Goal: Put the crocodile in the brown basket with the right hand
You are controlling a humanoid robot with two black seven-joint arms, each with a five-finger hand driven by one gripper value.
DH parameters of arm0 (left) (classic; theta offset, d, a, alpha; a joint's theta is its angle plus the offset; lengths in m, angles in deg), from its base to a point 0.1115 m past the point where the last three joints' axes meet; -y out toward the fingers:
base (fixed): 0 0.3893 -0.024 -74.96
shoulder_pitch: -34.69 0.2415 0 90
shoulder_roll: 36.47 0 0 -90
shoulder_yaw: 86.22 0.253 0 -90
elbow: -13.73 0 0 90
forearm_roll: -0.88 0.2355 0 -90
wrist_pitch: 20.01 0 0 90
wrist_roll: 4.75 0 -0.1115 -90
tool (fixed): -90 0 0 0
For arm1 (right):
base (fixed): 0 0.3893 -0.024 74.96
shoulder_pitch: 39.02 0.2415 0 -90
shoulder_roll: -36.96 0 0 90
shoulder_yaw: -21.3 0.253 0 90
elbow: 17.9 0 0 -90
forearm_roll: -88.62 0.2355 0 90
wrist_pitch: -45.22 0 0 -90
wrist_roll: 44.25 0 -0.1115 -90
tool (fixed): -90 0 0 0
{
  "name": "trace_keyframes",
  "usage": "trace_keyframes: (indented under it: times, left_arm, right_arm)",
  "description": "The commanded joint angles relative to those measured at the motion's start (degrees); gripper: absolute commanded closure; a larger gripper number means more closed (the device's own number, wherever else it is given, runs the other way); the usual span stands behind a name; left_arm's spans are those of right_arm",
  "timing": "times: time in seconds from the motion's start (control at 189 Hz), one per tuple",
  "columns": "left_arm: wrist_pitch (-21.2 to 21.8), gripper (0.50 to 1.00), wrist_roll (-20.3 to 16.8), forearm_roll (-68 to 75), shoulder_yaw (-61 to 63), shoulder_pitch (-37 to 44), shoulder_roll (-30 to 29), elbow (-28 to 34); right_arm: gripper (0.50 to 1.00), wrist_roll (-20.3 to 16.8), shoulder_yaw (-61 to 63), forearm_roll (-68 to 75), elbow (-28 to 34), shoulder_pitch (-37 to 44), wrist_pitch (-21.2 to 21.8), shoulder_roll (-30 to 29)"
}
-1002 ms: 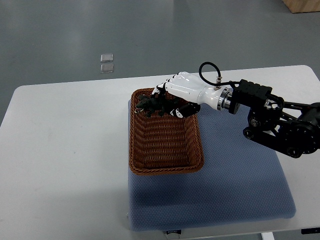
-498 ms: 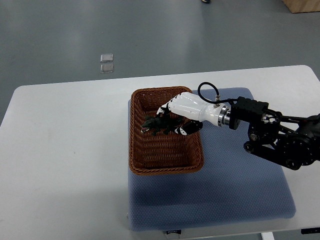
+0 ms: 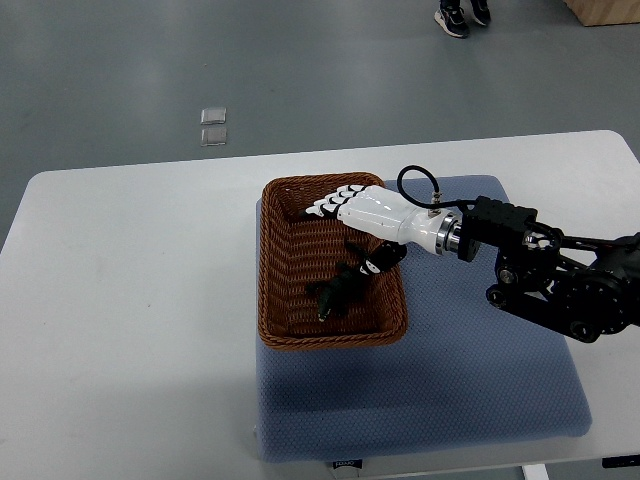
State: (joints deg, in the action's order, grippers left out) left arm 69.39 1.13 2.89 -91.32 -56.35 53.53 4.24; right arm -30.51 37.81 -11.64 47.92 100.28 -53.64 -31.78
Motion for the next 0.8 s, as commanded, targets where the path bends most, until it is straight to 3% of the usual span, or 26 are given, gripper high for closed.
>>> trace_keyframes:
  times: [0.0, 0.132, 0.477, 0.795]
  left_arm:
    - [-0.01, 0.500, 0.00, -0.08, 0.00, 0.07, 0.00, 0.00]
    - [-0.01, 0.500, 0.00, 0.01, 0.00, -0.01, 0.00, 0.00]
    - [-0.01, 0.500, 0.00, 0.01, 0.00, -0.01, 0.00, 0.00]
    - [0.07, 0.500, 0.00, 0.01, 0.00, -0.01, 0.00, 0.00]
  right_arm:
    - [0.572, -0.03, 3.36, 0.33, 0.01, -0.43, 0.24, 0.53]
    - [0.572, -0.12, 9.60, 0.41, 0.01, -2.63, 3.32, 1.32]
    - [0.572, -0.56, 36.14, 0.41, -0.52, -10.10, 20.02, -1.23]
    - [0.572, -2.58, 54.68, 7.62, -11.06, -12.56, 27.93, -6.94]
